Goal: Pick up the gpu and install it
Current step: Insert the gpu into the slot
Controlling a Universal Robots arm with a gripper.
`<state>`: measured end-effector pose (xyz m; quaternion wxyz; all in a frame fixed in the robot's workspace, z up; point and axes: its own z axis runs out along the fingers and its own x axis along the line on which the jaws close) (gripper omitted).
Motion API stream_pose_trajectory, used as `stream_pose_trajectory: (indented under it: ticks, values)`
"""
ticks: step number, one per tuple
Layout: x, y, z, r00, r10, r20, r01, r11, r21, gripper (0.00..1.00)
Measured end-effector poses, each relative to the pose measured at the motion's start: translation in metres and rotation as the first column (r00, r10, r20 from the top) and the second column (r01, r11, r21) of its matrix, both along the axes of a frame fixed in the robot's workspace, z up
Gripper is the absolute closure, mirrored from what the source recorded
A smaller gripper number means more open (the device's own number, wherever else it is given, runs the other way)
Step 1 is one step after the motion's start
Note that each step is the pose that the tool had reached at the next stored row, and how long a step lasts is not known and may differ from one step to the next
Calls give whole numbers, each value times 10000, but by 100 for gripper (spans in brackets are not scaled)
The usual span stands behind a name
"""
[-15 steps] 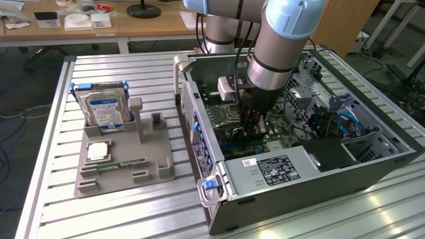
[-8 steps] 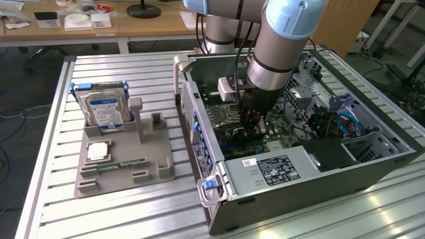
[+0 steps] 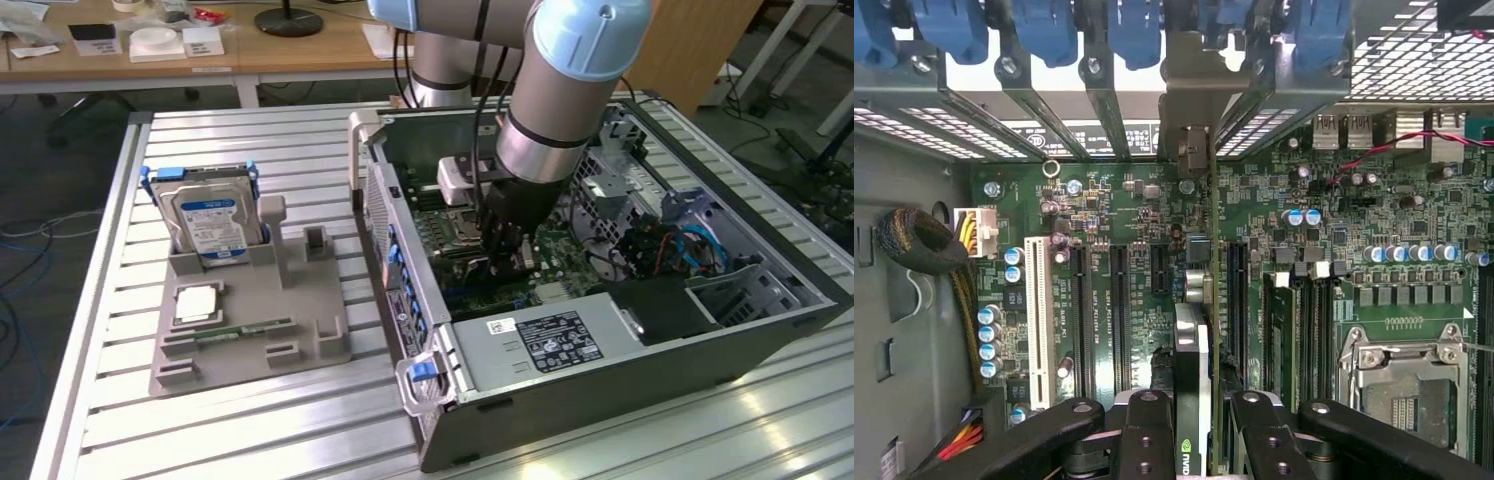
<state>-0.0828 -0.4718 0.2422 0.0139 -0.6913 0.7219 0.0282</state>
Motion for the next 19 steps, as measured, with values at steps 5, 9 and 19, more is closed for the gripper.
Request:
stream_pose_trajectory:
  ticks: [5,9,19]
  values:
    - [-1,36,-4,10000,-8,2,8,10000,4,73]
    - [-1,36,-4,10000,-8,2,8,10000,4,73]
    - [-2,8,-12,10000,-8,2,8,10000,6,73]
